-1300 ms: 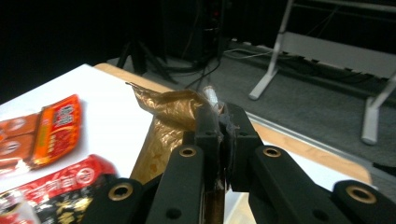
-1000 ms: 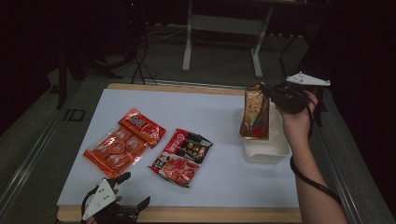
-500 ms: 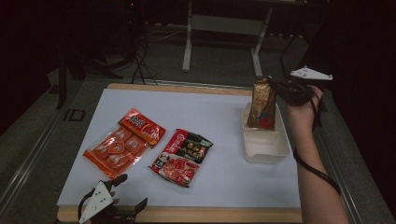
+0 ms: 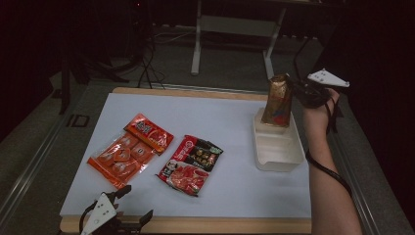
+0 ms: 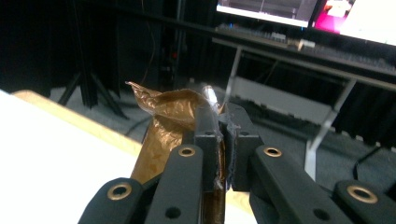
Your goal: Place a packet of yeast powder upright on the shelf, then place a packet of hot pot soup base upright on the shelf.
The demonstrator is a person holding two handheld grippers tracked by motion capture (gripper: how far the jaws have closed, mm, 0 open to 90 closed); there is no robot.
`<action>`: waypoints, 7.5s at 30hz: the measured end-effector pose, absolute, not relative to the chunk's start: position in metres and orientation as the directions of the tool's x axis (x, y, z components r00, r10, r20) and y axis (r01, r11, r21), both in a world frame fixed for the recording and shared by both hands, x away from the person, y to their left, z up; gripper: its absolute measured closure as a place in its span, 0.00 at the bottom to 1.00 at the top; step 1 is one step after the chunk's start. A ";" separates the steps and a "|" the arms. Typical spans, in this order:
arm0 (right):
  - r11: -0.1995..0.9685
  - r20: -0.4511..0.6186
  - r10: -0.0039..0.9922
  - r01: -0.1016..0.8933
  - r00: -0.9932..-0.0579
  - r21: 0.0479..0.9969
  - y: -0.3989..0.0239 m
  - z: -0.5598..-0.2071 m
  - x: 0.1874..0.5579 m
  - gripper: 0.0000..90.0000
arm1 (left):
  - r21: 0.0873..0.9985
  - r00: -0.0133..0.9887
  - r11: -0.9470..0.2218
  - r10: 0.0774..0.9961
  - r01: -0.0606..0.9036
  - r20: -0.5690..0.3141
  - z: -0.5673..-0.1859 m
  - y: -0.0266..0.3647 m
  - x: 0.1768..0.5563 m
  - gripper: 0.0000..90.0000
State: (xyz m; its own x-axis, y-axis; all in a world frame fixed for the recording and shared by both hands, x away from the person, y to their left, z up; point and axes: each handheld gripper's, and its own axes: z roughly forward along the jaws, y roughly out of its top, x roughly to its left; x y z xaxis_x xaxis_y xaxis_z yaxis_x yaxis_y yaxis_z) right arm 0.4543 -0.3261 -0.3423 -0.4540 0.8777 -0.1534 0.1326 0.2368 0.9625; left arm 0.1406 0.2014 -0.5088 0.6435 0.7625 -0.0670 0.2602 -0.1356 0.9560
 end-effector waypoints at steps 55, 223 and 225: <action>0.208 -0.036 0.883 0.322 -0.468 0.923 -0.334 -0.421 0.486 0.92 | 0.954 0.650 -0.130 0.756 0.270 -0.081 -0.508 0.200 0.135 0.01; 0.208 0.066 0.577 0.224 -0.814 0.952 -0.271 -0.436 0.229 0.17 | 0.761 0.556 -0.267 0.818 0.592 -0.145 -0.501 0.134 0.327 0.65; 0.203 0.075 0.570 0.229 -0.818 0.952 -0.271 -0.436 0.229 0.17 | 0.757 0.553 -0.273 0.822 0.594 -0.138 -0.503 0.133 0.333 0.63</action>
State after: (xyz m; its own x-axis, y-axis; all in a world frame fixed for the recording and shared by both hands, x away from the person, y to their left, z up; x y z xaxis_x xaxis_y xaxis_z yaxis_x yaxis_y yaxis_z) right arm 0.2293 -0.2711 -0.4358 -0.8181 0.5702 0.0754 0.2295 0.2035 0.9518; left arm 0.3327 0.1325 -0.5028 0.5530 0.8216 -0.1381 0.5939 -0.2725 0.7570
